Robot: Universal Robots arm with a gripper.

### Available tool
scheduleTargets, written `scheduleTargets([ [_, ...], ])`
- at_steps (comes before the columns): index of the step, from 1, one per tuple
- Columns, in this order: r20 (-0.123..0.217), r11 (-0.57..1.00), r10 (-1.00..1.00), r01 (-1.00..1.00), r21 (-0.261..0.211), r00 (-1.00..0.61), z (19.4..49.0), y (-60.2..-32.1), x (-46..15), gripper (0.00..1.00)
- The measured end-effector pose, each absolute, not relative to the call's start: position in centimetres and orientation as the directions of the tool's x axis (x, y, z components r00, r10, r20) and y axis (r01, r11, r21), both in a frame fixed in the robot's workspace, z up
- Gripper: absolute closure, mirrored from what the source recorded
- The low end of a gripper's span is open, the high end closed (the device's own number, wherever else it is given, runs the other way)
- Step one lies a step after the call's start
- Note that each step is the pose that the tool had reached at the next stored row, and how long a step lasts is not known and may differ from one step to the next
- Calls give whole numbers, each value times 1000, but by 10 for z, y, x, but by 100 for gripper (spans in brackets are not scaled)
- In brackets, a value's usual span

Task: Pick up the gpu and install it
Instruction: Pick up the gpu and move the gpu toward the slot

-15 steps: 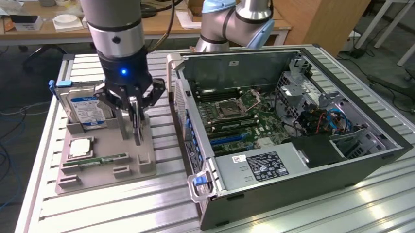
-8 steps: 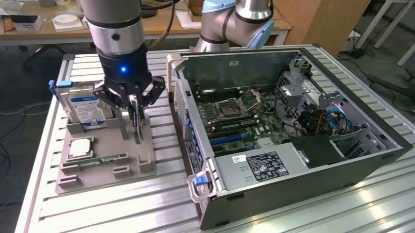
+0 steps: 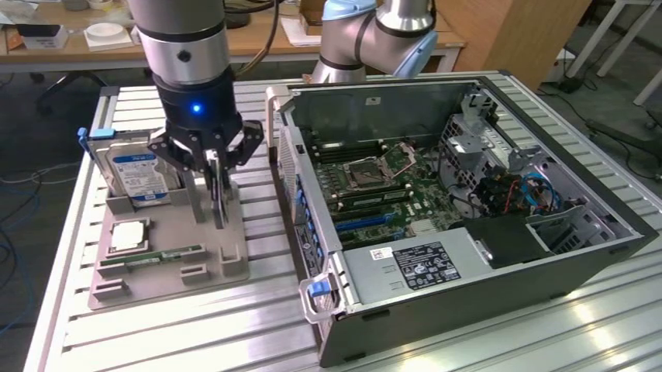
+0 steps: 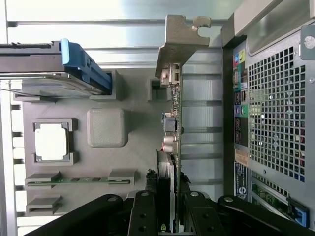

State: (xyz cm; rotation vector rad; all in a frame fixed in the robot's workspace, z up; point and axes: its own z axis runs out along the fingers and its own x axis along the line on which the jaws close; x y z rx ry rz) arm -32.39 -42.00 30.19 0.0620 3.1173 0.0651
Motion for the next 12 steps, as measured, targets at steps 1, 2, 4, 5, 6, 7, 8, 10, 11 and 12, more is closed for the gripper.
scheduleTargets([
  [1, -22, 998, 40, 39, 42, -999, 304, -420, -324, 73],
  [2, -22, 998, 40, 39, 42, -999, 307, -420, -324, 73],
  [4, -22, 998, 40, 39, 42, -999, 313, -420, -324, 73],
  [5, -22, 998, 40, 39, 42, -999, 317, -420, -324, 73],
  [6, -22, 998, 40, 39, 42, -999, 320, -420, -324, 73],
  [7, -22, 998, 40, 39, 42, -999, 323, -420, -324, 73],
  [8, -22, 998, 40, 39, 42, -999, 326, -420, -324, 73],
  [10, -22, 998, 40, 39, 42, -999, 332, -420, -324, 73],
  [11, -22, 998, 40, 39, 42, -999, 335, -420, -324, 73],
  [12, -22, 998, 40, 39, 42, -999, 338, -420, -324, 73],
])
